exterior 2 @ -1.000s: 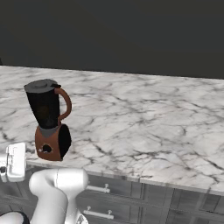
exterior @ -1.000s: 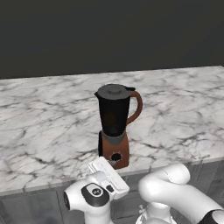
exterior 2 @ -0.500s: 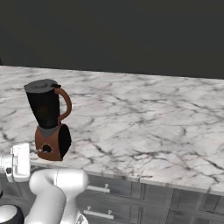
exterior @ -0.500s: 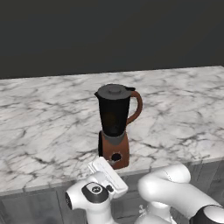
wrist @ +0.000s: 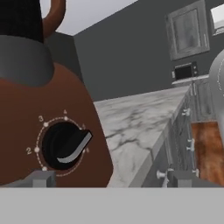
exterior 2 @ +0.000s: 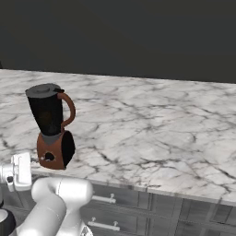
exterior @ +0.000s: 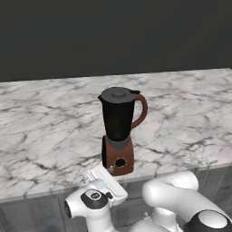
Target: Open the blender lid, put the orange in the blender, close the lid, and start the blender.
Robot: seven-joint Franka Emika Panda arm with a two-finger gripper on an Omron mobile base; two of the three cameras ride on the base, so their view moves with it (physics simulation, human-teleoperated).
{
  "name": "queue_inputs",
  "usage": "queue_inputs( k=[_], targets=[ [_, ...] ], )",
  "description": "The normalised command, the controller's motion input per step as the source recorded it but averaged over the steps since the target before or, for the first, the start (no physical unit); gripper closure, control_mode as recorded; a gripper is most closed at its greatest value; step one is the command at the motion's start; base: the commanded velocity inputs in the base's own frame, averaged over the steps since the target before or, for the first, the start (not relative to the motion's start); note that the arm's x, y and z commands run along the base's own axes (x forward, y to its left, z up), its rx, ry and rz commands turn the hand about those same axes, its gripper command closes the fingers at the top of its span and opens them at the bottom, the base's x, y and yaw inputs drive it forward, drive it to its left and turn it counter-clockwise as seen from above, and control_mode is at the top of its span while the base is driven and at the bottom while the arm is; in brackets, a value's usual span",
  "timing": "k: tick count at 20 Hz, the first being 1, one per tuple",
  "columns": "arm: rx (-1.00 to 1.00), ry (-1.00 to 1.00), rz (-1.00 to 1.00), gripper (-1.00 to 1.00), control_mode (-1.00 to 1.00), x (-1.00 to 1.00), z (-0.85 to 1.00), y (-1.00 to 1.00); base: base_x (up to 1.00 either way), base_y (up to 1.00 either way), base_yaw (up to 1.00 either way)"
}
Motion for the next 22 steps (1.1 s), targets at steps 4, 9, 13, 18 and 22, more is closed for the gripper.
queue_inputs(
  k=[4,9,13,18,22],
  targets=[
    [0.00,0.00,0.01,-1.00,-1.00,0.01,-0.27,0.24,0.00,0.00,0.00],
    [0.00,-0.05,0.01,-1.00,-1.00,0.07,-0.10,0.01,0.00,0.00,0.00],
    [0.00,-0.10,0.01,-1.00,-1.00,0.05,0.00,-0.04,0.00,0.00,0.00],
    [0.00,-0.09,0.00,-1.00,-1.00,0.05,0.00,-0.10,0.00,0.00,0.00],
    [0.00,-0.05,0.00,-1.00,-1.00,0.01,-0.01,-0.13,0.00,0.00,0.00]
  ],
)
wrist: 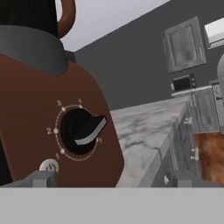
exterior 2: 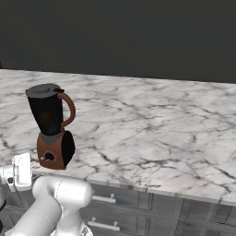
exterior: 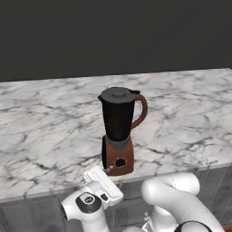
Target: Open the blender lid, put the orange in the blender, close the lid, and start the blender.
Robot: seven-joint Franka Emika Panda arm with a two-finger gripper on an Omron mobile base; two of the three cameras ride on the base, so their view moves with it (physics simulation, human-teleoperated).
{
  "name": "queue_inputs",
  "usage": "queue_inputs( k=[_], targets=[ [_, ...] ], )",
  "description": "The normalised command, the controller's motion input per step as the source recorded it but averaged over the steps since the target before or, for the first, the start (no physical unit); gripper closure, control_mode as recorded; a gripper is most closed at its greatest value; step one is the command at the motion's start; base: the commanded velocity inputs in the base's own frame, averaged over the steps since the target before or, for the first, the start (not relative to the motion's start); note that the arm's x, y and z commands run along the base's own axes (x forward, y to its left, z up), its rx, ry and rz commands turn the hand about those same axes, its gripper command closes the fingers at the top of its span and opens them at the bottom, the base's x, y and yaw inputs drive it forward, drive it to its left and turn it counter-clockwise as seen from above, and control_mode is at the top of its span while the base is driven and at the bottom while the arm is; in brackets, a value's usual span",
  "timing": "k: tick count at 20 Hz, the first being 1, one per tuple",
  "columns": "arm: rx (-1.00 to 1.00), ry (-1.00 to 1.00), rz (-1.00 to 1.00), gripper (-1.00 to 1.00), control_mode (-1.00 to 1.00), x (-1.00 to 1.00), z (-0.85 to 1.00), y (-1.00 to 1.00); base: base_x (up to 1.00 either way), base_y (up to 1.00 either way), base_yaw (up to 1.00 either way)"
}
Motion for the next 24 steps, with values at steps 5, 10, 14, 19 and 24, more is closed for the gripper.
queue_inputs(
  k=[5,10,14,19,24],
  targets=[
    [0.00,-0.05,0.00,-1.00,-1.00,0.01,-0.02,-0.04,0.00,0.00,0.00],
    [0.00,-0.07,0.00,-1.00,-1.00,0.00,0.00,-0.09,0.00,0.00,0.00],
    [0.00,-0.06,0.00,-1.00,-1.00,0.00,0.00,-0.11,0.00,0.00,0.00],
    [0.00,-0.04,0.00,-1.00,-1.00,0.00,-0.08,-0.05,0.00,0.00,0.00],
    [0.00,0.00,0.00,-1.00,-1.00,0.07,-0.16,0.00,0.00,0.00,0.00]
  ],
)
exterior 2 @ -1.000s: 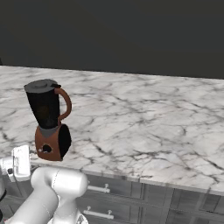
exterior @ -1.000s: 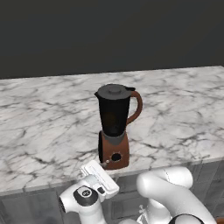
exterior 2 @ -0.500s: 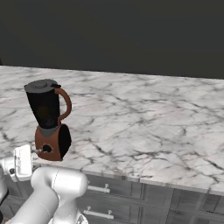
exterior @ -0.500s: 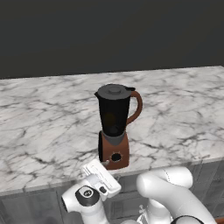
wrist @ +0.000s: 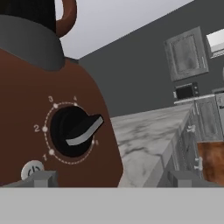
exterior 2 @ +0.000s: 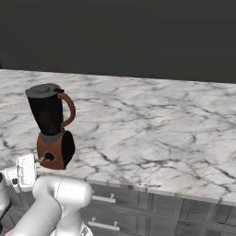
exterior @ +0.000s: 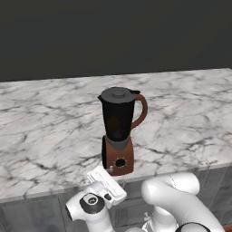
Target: Open the blender lid, put the orange in the blender, close the lid, and start the blender.
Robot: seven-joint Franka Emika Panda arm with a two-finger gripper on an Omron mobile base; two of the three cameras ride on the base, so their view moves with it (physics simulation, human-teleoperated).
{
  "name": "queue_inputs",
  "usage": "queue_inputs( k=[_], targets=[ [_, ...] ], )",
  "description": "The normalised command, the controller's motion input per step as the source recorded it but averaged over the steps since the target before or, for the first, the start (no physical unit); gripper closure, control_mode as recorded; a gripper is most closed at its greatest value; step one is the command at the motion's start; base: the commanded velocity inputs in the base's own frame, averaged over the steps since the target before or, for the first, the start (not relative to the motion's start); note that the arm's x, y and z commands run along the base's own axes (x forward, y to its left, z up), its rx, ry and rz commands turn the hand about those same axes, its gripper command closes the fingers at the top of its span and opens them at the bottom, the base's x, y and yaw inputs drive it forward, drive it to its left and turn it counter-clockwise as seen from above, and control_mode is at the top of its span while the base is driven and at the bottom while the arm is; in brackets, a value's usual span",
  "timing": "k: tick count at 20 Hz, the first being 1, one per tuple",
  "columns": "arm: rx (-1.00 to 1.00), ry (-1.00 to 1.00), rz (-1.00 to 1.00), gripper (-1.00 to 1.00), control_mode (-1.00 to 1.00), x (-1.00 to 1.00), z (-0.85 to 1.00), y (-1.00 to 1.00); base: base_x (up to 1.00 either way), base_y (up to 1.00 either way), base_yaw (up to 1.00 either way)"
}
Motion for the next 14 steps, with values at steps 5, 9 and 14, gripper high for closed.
queue_inputs(
  k=[5,9,14],
  targets=[
    [0.00,-0.01,0.01,-1.00,-1.00,0.22,-0.07,0.00,0.00,0.00,0.00],
    [0.00,-0.02,0.02,-1.00,-1.00,0.23,-0.06,0.00,0.00,0.00,0.00],
    [0.00,-0.03,0.02,-1.00,-1.00,0.25,-0.04,0.00,0.00,0.00,0.00]
  ],
)
